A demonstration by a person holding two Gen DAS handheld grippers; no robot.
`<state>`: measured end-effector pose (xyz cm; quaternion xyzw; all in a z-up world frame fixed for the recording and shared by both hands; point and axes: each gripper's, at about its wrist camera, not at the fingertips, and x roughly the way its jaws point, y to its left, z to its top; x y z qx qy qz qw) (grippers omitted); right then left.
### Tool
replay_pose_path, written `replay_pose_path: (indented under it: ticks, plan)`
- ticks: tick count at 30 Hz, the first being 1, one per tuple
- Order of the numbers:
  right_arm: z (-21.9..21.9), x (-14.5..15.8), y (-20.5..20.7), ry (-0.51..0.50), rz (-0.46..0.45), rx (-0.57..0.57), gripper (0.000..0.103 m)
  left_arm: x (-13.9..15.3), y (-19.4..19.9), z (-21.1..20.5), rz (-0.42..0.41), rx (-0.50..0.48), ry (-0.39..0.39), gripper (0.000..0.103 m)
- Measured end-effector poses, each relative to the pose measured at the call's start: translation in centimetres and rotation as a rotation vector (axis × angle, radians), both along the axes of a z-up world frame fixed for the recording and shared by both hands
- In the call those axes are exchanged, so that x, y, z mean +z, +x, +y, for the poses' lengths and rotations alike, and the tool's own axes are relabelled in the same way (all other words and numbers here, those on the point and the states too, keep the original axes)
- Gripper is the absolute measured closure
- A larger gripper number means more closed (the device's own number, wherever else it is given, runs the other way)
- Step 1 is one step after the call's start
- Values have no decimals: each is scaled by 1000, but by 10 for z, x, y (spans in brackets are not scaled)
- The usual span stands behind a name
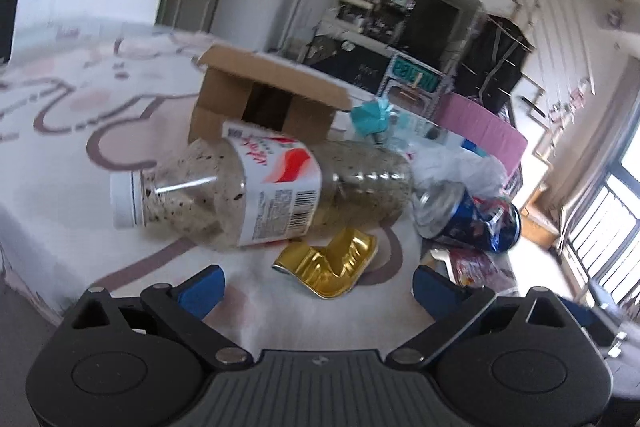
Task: Collect trash
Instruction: 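Move both tools toward the trash on the table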
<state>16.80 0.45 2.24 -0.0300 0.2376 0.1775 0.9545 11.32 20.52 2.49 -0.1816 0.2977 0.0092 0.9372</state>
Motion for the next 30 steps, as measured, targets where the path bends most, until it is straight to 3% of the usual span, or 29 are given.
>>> replay_pose_path:
  ticks: [8,15,18,22,26,29,30]
  plan:
    - [21,-12,20,-51,31,20,0,-3,16,-7,32,37,2,4]
    - [2,-16,28,-10,62,12,0,-3,24,-23,62,62,97,4]
    - [-6,-14,34,-35,57,123,0,-3,27,-28,73,60,132,4]
    - [-11,-10,46,-139,19,278,0,-4,30,-31,78,67,154,4]
    - [-15,-16,61,-57,92,326,0,-5,31,-33,73,85,158,4]
    - [-16,-22,58,-38,52,305,4,-5,32,-34,69,96,159,4]
    - [-17,-23,56,-23,44,303,9,-5,33,-35,69,99,163,4]
